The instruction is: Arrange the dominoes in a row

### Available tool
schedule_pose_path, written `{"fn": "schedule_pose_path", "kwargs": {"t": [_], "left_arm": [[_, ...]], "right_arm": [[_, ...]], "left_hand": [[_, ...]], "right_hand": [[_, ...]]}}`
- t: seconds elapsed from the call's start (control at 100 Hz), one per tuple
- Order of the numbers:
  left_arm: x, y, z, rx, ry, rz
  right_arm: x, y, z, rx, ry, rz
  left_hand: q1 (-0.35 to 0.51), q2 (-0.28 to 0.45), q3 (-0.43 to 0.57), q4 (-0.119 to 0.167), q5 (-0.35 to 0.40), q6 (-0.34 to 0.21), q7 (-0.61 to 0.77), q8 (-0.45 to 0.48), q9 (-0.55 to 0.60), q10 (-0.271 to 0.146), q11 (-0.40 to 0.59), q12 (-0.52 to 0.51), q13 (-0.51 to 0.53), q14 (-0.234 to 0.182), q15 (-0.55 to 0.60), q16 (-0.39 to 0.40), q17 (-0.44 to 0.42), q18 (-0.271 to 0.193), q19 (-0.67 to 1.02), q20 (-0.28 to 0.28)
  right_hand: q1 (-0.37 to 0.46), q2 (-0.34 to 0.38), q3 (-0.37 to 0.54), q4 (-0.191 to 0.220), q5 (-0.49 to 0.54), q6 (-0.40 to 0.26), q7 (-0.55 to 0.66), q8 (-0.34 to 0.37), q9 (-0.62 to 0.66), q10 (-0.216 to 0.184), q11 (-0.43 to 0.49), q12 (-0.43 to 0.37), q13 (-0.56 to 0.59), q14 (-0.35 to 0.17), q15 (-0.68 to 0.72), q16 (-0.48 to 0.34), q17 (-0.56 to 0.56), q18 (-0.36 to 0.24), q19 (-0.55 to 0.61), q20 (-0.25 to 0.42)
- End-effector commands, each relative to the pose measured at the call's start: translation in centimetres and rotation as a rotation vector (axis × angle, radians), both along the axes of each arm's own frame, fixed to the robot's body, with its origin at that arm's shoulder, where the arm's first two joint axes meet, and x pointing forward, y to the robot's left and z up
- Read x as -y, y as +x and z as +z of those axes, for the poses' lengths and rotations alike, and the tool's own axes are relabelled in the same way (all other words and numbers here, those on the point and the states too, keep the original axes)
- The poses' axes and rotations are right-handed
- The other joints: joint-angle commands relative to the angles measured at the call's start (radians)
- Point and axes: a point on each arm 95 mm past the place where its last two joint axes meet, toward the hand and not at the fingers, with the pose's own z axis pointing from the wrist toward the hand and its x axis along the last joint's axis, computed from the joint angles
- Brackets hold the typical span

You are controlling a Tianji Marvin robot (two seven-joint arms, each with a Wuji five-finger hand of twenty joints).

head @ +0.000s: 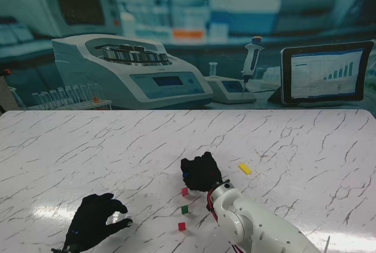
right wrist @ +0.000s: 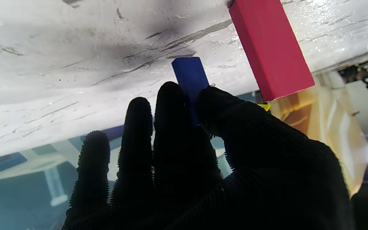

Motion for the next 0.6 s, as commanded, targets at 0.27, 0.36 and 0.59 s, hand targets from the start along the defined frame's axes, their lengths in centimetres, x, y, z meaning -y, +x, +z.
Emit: {"fn": "schedule_pose_path", "kwargs": {"t": [0.27, 0.36, 0.59], "left_arm": [[0.30, -0.39, -0.21, -0.017, -0.019, -0.015], [0.29, -0.38, -0.21, -0.017, -0.020, -0.014], [0.25, -0.41, -0.21, -0.016, -0.019, -0.013]], "right_arm": [[-0.41, -0.44, -0.20, -0.023, 0.012, 0.009], [-0.38, -0.39, -0.16, -0.026, 0.009, 0.011], [-0.20, -0.30, -0.10, -0.036, 0.001, 0.015]], "left_hand": [[0.011, 0.009, -0.013, -0.006, 0.007, -0.031, 0.015, 0.009, 0.008, -0.016, 0.013, 0.016, 0.016, -0.028, 0.009, 0.016, -0.002, -0.023, 0.033, 0.012], [0.013, 0.007, -0.013, -0.006, 0.008, -0.030, 0.015, 0.009, 0.008, -0.016, 0.014, 0.016, 0.016, -0.029, 0.009, 0.016, -0.003, -0.024, 0.032, 0.012], [0.013, 0.009, -0.013, -0.006, 0.008, -0.032, 0.017, 0.009, 0.007, -0.018, 0.014, 0.016, 0.017, -0.030, 0.009, 0.016, -0.002, -0.025, 0.033, 0.012]], "right_hand": [[0.044, 0.048, -0.046, -0.055, -0.021, -0.014, -0.009, -0.016, 0.003, 0.006, -0.024, -0.009, -0.033, -0.015, -0.011, -0.010, -0.022, 0.001, -0.012, -0.012], [0.048, 0.048, -0.057, -0.059, -0.022, -0.019, -0.023, -0.021, 0.001, 0.010, -0.034, -0.012, -0.040, -0.013, -0.014, -0.011, -0.025, 0.003, -0.015, -0.013], [0.051, 0.032, -0.062, -0.061, -0.040, -0.013, -0.057, -0.024, -0.019, 0.023, -0.059, -0.015, -0.062, -0.004, -0.025, -0.014, -0.030, 0.008, -0.025, -0.017]]}}
